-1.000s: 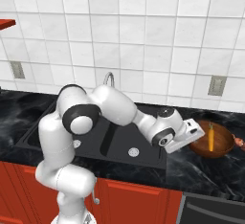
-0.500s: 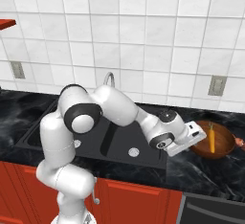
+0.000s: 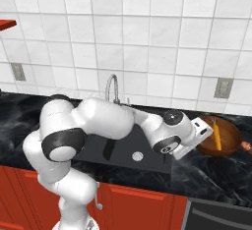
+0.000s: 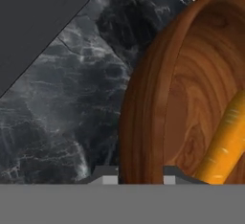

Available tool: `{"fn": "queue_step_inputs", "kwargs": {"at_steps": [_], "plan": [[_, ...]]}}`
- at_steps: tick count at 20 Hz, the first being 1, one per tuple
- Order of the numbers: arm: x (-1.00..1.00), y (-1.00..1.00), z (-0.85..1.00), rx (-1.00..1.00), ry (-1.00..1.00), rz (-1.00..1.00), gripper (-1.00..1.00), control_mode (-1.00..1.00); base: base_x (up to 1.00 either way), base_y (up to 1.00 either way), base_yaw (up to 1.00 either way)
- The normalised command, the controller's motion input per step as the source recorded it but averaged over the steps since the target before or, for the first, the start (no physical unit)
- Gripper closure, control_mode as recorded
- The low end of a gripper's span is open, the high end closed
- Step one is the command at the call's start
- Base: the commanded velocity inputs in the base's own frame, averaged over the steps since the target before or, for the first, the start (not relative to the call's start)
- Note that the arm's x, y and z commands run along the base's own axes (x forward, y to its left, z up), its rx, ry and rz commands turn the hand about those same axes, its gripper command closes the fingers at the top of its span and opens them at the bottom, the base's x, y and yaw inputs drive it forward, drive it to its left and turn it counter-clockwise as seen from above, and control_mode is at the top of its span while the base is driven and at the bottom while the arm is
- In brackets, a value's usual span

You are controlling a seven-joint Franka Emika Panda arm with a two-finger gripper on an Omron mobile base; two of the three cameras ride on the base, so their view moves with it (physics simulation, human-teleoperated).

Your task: Pick the carrot from the sink and place it in the bowl. Then pick the bowl and place it in the microwave. Then close the microwave door and press the start button.

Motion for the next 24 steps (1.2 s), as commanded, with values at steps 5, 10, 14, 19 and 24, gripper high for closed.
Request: {"fn": "queue_step_inputs", "kwargs": {"at_steps": [5, 10, 14, 19, 24], "plan": [[-0.49, 0.47, 1.0, -0.1, 0.0, 0.25, 1.0, -1.0, 0.0, 0.0, 0.0], [-0.34, 0.77, 1.0, -0.17, -0.03, 0.22, 1.0, -1.0, 0.0, 0.0, 0.0], [-0.31, 0.84, 1.0, -0.19, -0.03, 0.19, 1.0, -1.0, 0.0, 0.0, 0.0], [-0.44, 0.75, 1.0, -0.13, 0.0, 0.17, 1.0, -1.0, 0.0, 0.0, 0.0], [-0.43, 0.74, 1.0, -0.04, 0.04, 0.2, 1.0, -1.0, 0.0, 0.0, 0.0]]}}
